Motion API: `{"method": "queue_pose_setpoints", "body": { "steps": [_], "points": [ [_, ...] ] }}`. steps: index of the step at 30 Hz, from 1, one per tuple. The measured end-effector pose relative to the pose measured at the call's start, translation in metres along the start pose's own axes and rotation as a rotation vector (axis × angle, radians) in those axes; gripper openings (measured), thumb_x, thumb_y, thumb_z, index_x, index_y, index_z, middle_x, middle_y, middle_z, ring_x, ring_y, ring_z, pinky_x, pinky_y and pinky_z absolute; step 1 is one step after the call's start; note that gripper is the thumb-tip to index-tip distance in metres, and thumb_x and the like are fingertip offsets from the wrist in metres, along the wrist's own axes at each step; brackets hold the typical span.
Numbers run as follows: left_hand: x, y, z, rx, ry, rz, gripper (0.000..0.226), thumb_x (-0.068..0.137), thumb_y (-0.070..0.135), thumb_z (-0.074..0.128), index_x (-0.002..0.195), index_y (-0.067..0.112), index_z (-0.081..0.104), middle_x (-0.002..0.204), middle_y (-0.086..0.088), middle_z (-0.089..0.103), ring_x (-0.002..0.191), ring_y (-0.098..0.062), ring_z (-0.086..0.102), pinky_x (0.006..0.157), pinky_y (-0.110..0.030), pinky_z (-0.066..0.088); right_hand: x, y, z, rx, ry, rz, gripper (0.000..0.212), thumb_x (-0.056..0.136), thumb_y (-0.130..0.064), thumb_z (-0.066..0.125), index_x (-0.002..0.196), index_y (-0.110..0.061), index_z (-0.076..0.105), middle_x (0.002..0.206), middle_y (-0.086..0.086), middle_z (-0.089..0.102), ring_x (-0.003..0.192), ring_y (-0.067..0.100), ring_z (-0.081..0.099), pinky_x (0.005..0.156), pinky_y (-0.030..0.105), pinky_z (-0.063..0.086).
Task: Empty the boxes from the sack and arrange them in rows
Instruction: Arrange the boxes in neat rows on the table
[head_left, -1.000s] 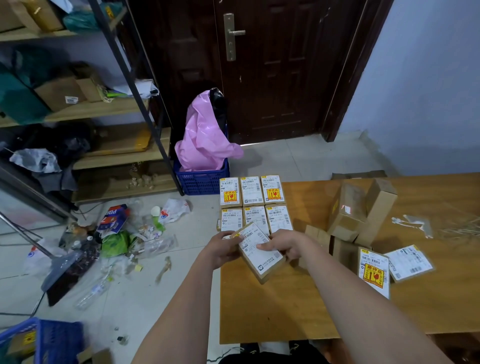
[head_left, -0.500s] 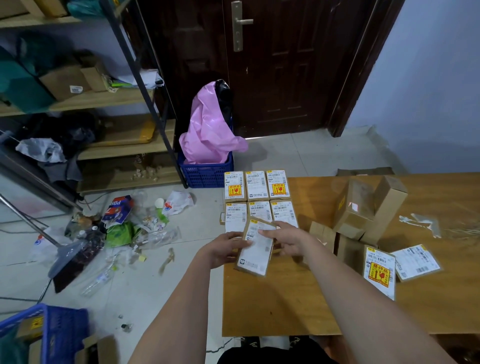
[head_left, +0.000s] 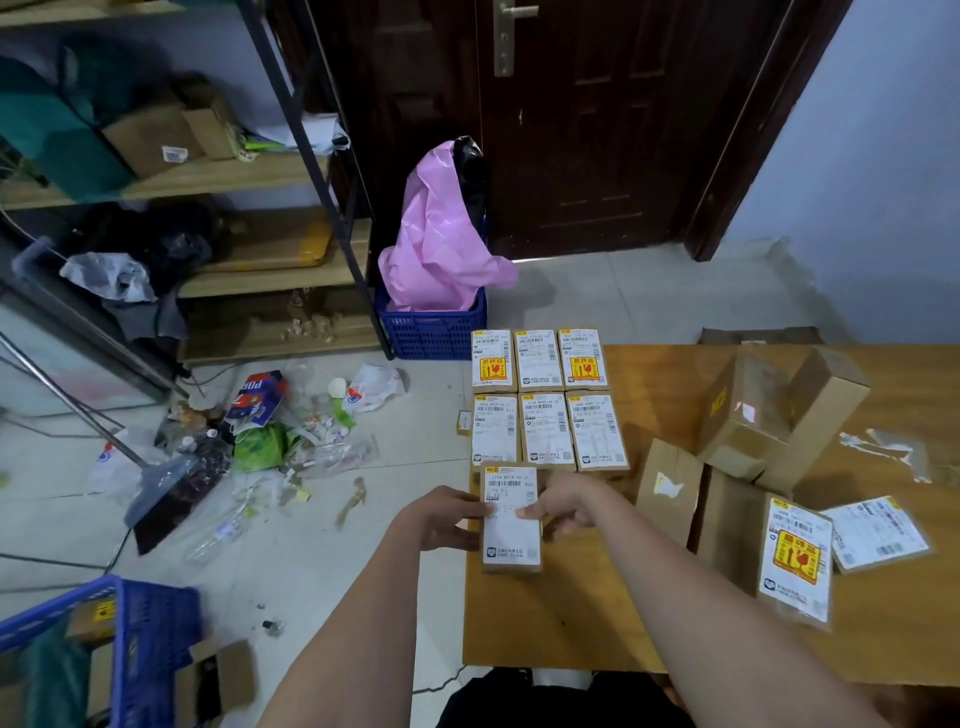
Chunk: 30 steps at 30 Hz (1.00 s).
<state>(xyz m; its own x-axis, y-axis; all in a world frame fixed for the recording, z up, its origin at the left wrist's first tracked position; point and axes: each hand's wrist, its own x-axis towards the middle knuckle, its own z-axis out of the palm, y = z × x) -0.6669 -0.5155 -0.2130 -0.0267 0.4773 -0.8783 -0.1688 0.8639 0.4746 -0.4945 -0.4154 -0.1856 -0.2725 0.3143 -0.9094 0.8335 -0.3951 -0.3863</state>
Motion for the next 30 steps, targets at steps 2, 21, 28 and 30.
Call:
{"method": "queue_pose_setpoints", "body": {
  "steps": [2, 21, 28, 30],
  "points": [
    [0.005, -0.001, -0.004, 0.017, 0.011, -0.015, 0.043, 0.089, 0.014, 0.071, 0.128, -0.001, 0.058, 0.120, -0.013, 0.068, 0.104, -0.035, 0.068, 0.092, -0.053, 0.054, 0.005, -0.003, 0.006, 0.004, -0.001, 0.008, 0.046, 0.084, -0.010, 0.076, 0.128, -0.004, 0.060, 0.128, 0.014, 0.065, 0.115, 0.032, 0.064, 0.090, 0.045, 0.057],
    [0.034, 0.004, -0.023, 0.035, -0.027, -0.149, 0.038, 0.094, 0.019, 0.064, 0.127, 0.003, 0.056, 0.122, -0.014, 0.066, 0.114, -0.041, 0.062, 0.091, -0.060, 0.052, 0.040, -0.009, 0.019, 0.008, 0.036, 0.082, 0.043, 0.092, -0.008, 0.066, 0.132, 0.002, 0.052, 0.142, 0.019, 0.052, 0.121, 0.038, 0.058, 0.085, 0.050, 0.058],
    [0.035, 0.011, -0.019, 0.067, -0.031, -0.144, 0.034, 0.095, 0.017, 0.063, 0.125, 0.003, 0.059, 0.127, -0.013, 0.063, 0.116, -0.041, 0.061, 0.089, -0.060, 0.053, 0.040, -0.014, 0.012, 0.000, 0.026, 0.105, 0.037, 0.093, -0.003, 0.064, 0.128, 0.003, 0.055, 0.139, 0.021, 0.054, 0.117, 0.038, 0.062, 0.079, 0.049, 0.059],
    [0.035, 0.012, -0.019, 0.067, -0.027, -0.143, 0.033, 0.094, 0.017, 0.063, 0.124, 0.003, 0.059, 0.127, -0.013, 0.063, 0.116, -0.041, 0.060, 0.089, -0.060, 0.052, 0.041, -0.014, 0.012, 0.002, 0.029, 0.111, 0.036, 0.093, -0.003, 0.063, 0.127, 0.003, 0.055, 0.139, 0.020, 0.055, 0.117, 0.038, 0.062, 0.079, 0.047, 0.060]
  ]
}}
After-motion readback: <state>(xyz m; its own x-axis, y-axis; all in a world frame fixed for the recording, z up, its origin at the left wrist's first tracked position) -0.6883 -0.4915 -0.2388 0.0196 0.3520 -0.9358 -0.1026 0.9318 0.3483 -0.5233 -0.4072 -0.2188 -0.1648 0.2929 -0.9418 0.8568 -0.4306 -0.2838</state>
